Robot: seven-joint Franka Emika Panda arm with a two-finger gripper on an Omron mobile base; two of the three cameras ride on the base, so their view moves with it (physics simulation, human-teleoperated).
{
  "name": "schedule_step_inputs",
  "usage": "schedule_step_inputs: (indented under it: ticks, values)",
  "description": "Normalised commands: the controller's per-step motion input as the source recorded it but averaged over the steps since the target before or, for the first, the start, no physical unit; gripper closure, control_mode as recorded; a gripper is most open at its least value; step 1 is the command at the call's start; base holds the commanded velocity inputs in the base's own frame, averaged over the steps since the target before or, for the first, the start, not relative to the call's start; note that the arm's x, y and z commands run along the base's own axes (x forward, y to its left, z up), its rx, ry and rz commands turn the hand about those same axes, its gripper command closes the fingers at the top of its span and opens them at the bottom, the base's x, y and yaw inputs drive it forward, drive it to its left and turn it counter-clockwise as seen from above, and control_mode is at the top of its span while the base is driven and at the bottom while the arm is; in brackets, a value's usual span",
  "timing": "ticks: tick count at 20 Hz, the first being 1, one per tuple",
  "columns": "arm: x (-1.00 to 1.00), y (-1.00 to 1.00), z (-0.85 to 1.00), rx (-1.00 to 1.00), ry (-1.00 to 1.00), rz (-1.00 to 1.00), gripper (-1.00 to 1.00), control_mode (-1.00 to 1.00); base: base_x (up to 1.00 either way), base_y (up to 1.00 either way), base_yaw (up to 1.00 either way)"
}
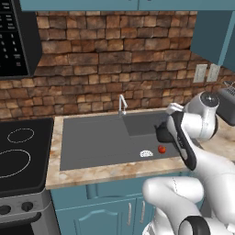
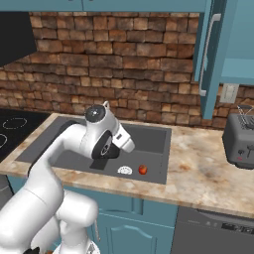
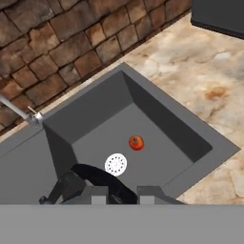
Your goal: Open the cabinet, pick the kettle from the cabinet, and place it in the sink.
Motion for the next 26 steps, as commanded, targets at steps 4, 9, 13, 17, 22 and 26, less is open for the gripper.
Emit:
schedule_step_inputs:
  ticks: [4,9,13,17,22,26]
  values:
    - [0.22,0.0,-0.1,0.01,0.11,0.0,1.0,-1.0,0.0,0.0,0.0]
    - [0.14,0.0,-0.17,0.0,0.09,0.0,1.0,-1.0,0.0,0.0,0.0]
    - [0.14,0.0,-0.14,0.01,0.02,0.0,1.0,-1.0,0.0,0.0,0.0]
    - [0.1,0.0,-0.16,0.03,0.0,0.03,1.0,-1.0,0.0,0.0,0.0]
    - [0.12,0.0,-0.16,0.04,-0.02,0.04,1.0,-1.0,0.0,0.0,0.0]
    - [0.15,0.0,-0.16,0.04,-0.03,0.04,1.0,-1.0,0.0,0.0,0.0]
